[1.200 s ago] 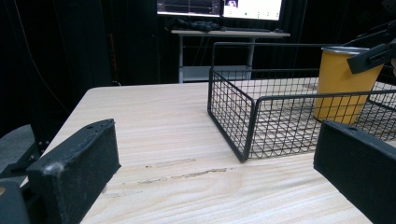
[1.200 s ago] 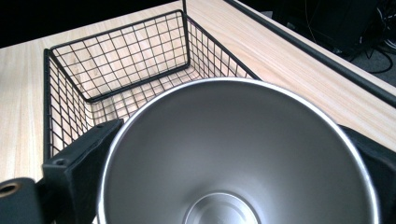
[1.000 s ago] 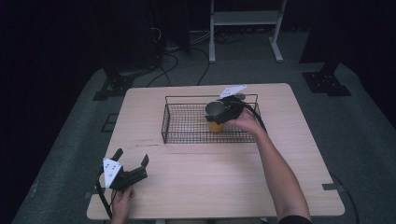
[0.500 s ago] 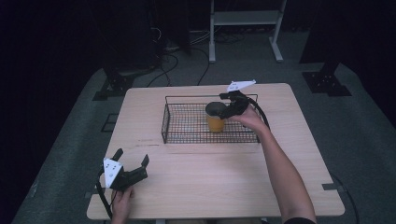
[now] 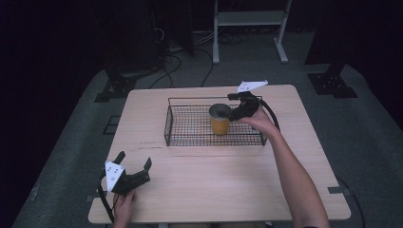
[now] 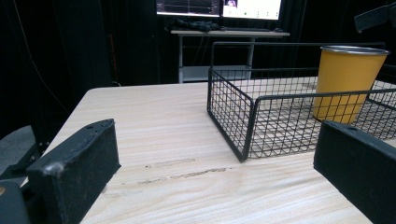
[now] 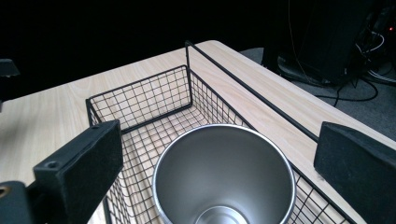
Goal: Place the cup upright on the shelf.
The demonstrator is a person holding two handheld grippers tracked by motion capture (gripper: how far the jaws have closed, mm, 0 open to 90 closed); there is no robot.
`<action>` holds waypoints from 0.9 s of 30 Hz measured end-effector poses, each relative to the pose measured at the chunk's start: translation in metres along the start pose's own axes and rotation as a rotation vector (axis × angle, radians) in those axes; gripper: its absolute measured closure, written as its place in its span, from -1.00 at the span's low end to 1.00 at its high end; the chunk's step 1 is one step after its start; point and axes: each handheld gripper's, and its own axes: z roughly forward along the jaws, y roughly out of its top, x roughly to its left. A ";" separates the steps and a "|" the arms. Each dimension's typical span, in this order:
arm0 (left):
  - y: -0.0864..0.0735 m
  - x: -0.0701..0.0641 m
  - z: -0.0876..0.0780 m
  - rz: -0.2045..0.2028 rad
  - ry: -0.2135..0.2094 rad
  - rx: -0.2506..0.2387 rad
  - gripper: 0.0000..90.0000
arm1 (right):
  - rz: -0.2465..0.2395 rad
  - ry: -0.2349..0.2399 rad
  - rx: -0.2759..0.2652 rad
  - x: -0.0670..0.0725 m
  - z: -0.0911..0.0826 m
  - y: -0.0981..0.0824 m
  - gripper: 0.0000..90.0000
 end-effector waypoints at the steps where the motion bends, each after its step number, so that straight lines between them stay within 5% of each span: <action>1: 0.000 0.000 0.000 0.000 0.000 0.000 -1.00 | 0.000 0.002 0.002 0.000 -0.002 0.000 -0.98; 27: 0.000 -0.001 0.000 0.006 0.001 0.001 -1.00 | 0.004 0.000 -0.017 0.005 -0.044 -0.009 -0.98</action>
